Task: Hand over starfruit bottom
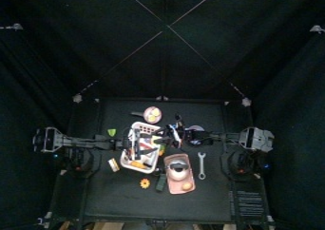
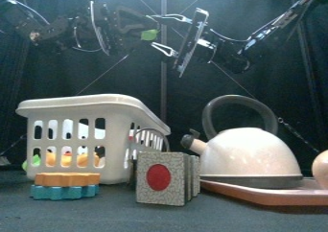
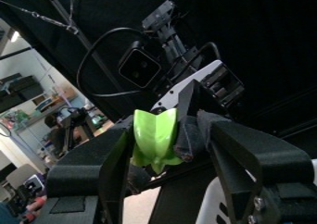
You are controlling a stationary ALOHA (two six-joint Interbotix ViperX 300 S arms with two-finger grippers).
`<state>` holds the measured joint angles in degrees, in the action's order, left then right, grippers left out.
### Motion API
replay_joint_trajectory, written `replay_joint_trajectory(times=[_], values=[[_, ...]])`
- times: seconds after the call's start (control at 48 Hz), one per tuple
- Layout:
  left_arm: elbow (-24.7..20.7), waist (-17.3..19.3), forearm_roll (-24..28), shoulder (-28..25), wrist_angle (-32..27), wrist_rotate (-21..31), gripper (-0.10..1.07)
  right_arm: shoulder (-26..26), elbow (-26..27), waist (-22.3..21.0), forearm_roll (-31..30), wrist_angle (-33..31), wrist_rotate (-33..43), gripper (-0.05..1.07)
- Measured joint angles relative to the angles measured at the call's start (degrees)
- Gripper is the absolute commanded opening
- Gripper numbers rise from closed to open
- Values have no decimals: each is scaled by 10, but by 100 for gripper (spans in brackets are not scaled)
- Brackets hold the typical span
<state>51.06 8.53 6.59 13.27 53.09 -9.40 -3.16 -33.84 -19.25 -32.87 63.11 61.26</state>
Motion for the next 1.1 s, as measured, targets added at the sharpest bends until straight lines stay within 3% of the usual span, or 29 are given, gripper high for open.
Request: replay_joint_trajectory(times=[0.271,0.583,1.104], values=[[12,-3,-11,21,0,-42,90,0,0,2,4,-2,1,84],[20,-3,-40,33,0,-45,90,0,0,0,4,-4,1,84],[21,4,-42,29,0,-47,89,-19,18,-1,-18,-2,1,85]])
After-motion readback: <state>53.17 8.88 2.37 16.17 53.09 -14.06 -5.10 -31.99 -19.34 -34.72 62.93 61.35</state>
